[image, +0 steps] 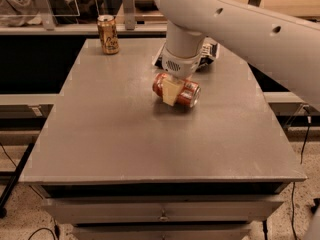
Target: Place coke can upright
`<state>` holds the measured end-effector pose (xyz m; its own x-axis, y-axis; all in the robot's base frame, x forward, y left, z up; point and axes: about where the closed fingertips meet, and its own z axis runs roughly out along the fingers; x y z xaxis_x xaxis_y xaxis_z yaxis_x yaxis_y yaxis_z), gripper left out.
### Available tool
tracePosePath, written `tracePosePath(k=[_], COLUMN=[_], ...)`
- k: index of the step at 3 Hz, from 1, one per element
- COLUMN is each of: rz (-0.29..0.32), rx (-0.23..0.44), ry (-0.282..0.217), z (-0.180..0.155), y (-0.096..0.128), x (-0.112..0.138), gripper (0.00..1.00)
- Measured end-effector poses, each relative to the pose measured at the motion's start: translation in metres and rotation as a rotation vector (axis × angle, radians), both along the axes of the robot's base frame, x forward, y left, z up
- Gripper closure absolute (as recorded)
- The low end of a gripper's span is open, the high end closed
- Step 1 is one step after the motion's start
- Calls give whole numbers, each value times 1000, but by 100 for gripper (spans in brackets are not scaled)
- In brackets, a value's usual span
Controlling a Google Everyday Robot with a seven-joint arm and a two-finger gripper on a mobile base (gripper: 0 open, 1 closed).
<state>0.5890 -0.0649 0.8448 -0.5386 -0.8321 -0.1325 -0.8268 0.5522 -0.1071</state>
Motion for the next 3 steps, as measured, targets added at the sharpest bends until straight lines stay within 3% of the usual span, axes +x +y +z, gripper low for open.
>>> tracePosePath(k=[1, 2, 3], rz=[13, 65, 121], rx=[19, 130, 281], ry=[-50, -122, -181], z=[24, 51, 68], y=[-5, -10, -13], x=[8, 15, 11], gripper=[100, 100, 100])
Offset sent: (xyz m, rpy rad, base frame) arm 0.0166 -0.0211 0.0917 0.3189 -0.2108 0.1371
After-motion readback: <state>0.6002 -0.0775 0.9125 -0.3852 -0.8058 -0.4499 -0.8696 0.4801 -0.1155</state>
